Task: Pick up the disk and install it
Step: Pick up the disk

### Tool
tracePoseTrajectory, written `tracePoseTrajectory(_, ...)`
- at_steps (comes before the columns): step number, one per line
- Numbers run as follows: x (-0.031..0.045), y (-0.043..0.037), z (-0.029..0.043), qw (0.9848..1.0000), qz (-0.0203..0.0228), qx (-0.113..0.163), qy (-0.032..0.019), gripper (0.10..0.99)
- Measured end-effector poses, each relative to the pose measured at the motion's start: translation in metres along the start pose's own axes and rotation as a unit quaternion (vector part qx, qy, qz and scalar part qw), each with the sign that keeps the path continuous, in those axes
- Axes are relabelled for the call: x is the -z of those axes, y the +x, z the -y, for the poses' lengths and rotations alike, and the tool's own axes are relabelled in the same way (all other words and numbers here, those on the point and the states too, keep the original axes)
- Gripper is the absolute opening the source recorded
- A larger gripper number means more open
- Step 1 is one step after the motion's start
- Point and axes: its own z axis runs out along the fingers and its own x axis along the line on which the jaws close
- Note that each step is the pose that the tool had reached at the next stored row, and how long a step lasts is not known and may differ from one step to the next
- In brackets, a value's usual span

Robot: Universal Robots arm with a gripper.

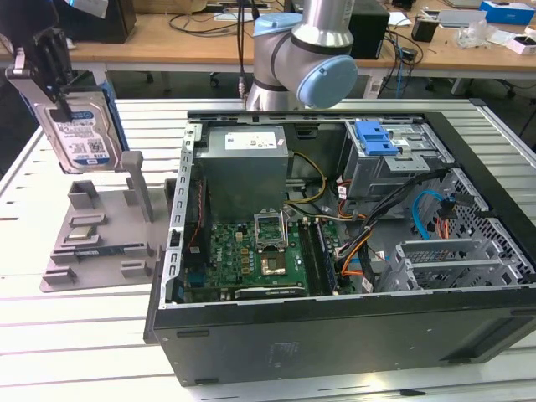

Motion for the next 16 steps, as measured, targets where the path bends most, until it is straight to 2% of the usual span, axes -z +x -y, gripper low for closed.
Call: tracePoseTrajectory(16,0.0446,-0.003,-0.0004,1.0,0.0,0.0,0.0,0.365)
